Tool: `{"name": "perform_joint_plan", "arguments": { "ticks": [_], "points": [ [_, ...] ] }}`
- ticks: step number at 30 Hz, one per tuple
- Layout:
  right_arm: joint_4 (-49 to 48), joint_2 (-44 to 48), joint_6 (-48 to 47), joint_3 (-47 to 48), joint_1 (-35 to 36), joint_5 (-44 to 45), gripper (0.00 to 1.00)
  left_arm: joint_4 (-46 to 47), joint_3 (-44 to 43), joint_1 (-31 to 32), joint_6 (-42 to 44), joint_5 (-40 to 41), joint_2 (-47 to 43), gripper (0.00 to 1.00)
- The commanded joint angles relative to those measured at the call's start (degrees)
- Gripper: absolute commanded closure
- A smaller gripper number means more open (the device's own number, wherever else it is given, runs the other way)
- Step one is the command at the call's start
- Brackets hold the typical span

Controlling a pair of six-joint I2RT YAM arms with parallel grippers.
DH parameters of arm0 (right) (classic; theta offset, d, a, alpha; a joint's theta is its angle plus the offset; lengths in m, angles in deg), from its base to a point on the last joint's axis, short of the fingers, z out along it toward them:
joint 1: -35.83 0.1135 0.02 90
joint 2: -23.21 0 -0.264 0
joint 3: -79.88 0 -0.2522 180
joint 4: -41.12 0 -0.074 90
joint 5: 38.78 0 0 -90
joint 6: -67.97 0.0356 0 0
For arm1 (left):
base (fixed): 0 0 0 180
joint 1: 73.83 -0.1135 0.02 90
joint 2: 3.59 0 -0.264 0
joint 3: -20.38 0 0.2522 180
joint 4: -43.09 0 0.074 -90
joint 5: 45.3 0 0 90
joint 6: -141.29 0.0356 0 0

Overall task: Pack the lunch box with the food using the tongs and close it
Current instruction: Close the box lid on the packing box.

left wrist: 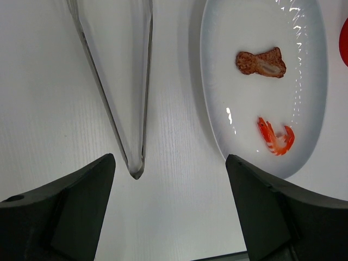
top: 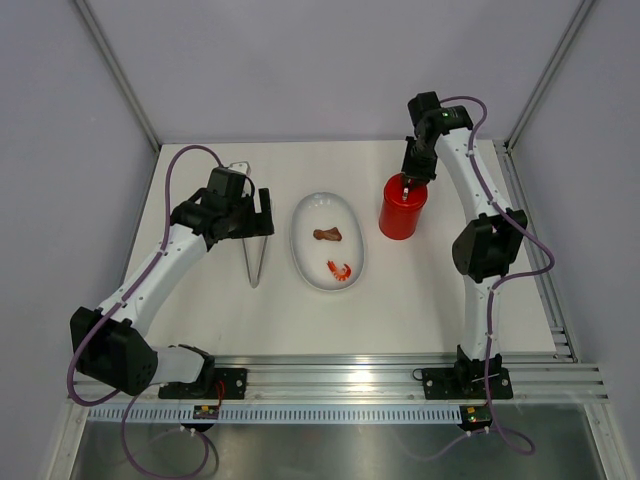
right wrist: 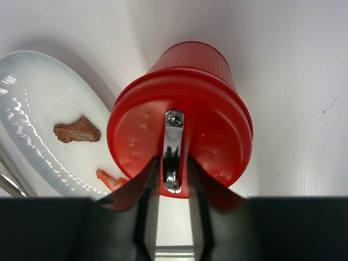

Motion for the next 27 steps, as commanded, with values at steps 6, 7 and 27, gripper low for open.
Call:
{"name": "perform_joint_plan", "arguments": {
  "ticks": [6,7,27],
  "points": [
    [0.7,-0.1,-1.4,4.3,0.0,2.3,0.57,1.2,-0.5,-0.2,0.9,-1.1,-0.5,0.14],
    [0.7,0.1,-1.3,4.4,0.0,2.1,0.58,1.0,-0.5,-0.3,0.9,-1.0,-0.5,0.14],
    [-0.9,-0.9,-1.6,9.1,0.5,7.4,0.60,0.3,-1.3,-0.3,0.8,-0.6,-0.2,0.14]
  ]
}}
